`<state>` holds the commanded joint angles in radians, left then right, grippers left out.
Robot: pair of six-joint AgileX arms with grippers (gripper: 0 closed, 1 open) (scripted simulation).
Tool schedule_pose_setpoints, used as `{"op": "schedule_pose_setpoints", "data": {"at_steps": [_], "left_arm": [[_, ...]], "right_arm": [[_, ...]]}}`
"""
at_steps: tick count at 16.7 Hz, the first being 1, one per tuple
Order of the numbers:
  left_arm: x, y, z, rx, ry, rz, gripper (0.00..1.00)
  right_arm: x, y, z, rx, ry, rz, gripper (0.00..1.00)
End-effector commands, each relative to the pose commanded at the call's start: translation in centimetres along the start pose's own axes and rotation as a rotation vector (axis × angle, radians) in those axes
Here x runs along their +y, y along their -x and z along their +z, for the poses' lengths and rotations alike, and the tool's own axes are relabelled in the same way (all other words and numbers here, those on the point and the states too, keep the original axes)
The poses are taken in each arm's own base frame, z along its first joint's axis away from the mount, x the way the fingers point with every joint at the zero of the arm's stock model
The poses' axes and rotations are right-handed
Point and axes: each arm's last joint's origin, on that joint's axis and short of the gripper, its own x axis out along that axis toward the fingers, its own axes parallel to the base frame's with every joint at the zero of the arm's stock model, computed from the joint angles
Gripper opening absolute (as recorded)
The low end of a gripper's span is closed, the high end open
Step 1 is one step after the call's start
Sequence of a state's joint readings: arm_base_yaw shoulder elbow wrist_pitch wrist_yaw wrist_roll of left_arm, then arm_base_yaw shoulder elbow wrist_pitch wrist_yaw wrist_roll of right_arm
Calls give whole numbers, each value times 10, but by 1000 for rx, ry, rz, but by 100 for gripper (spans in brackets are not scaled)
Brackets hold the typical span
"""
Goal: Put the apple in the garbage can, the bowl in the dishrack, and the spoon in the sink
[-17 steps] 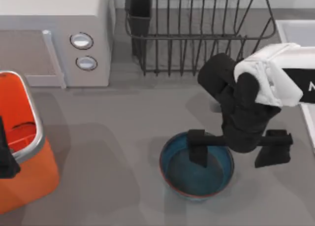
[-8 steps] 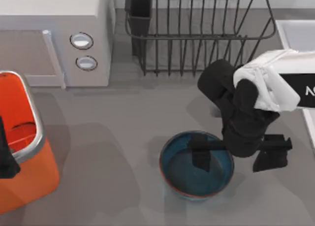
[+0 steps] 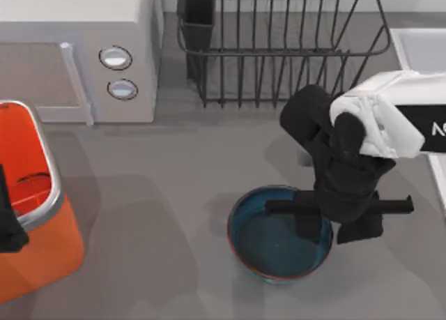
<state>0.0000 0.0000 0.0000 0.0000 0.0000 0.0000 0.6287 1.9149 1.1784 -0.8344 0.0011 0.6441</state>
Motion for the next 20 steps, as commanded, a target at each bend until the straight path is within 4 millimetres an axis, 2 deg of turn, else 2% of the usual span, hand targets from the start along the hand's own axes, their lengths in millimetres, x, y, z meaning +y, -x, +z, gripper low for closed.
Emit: {"op": "schedule_pose_setpoints", "data": {"at_steps": [2, 3, 12, 14, 20], "left_arm": [[0, 0, 0, 0, 0, 0, 100], [0, 0, 0, 0, 0, 0, 100], [0, 0, 0, 0, 0, 0, 100], [0, 0, 0, 0, 0, 0, 100], [0, 0, 0, 0, 0, 0, 100]], "right_arm": [[0, 0, 0, 0, 0, 0, 2], [0, 0, 0, 0, 0, 0, 0], [0, 2, 0, -3, -1, 1, 0], [3, 14, 3, -11, 0, 8, 0], [2, 76, 2, 22, -1, -17, 0]]}}
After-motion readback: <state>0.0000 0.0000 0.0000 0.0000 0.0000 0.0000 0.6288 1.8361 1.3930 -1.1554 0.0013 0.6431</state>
